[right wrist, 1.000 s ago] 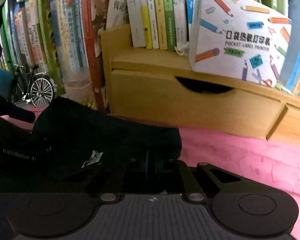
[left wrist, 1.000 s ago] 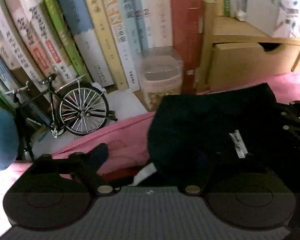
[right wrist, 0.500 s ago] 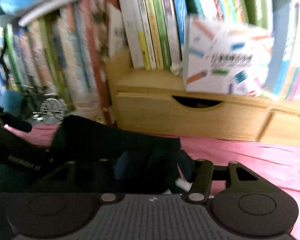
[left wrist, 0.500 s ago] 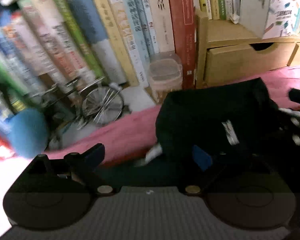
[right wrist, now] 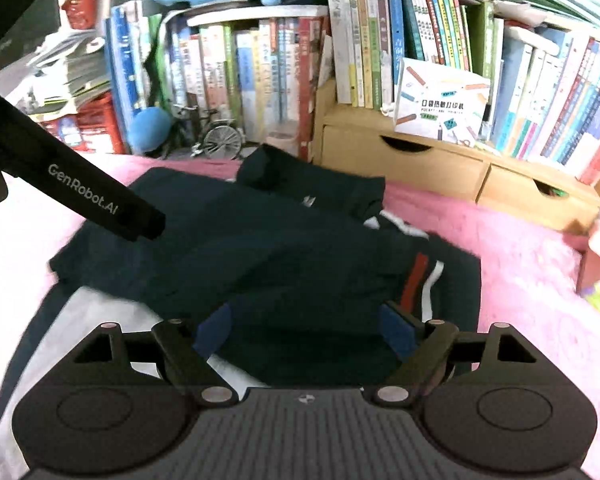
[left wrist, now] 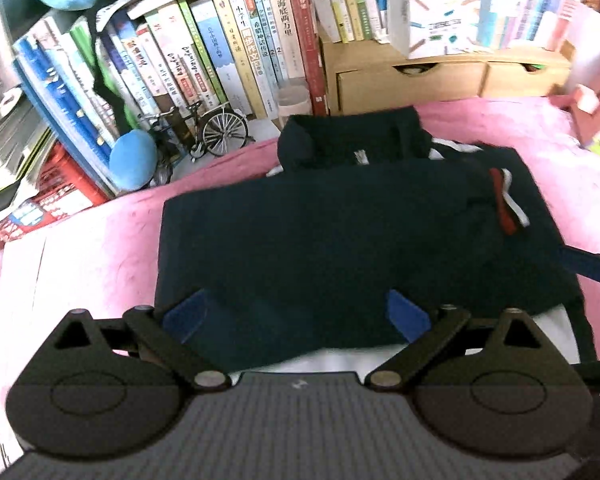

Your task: Fold clothes

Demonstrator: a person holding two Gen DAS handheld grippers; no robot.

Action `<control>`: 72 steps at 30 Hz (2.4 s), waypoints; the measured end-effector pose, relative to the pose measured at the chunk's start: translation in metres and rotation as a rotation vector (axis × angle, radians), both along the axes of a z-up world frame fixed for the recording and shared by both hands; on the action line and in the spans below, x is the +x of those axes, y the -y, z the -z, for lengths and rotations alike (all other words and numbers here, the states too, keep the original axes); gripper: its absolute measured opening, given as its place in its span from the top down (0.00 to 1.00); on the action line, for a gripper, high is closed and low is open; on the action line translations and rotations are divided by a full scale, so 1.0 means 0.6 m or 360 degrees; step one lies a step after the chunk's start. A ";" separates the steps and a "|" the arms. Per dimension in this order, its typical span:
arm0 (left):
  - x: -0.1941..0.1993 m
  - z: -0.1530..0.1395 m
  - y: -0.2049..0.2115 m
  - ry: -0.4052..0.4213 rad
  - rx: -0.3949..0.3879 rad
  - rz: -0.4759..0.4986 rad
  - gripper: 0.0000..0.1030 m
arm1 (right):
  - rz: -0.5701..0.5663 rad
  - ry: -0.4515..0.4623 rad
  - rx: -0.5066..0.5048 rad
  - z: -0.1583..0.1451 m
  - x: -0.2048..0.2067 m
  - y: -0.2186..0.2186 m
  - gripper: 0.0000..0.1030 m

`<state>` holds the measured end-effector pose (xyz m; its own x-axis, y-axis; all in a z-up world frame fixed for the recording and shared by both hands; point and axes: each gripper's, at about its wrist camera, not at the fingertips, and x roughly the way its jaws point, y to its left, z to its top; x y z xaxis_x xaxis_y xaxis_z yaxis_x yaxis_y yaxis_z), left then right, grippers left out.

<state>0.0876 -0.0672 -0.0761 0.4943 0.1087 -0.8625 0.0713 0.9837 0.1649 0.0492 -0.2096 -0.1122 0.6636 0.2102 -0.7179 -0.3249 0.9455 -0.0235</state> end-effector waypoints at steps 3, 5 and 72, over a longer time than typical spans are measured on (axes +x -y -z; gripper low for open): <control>-0.045 -0.021 0.001 0.0017 -0.0022 -0.0005 0.04 | 0.0004 0.0013 -0.0011 -0.022 -0.050 -0.007 0.19; -0.077 -0.034 -0.002 0.0023 -0.0053 -0.0006 0.04 | 0.0007 0.0022 -0.0018 -0.037 -0.084 -0.012 0.18; -0.461 0.075 -0.126 0.0003 -0.0109 0.0096 0.02 | -0.0510 0.0791 -0.0927 -0.026 -0.378 -0.176 0.75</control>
<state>-0.1889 0.0083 -0.1209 0.4995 0.0193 -0.8661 0.1305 0.9867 0.0973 -0.1776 -0.1041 -0.0966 0.9034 0.1283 -0.4093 -0.3992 0.6006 -0.6927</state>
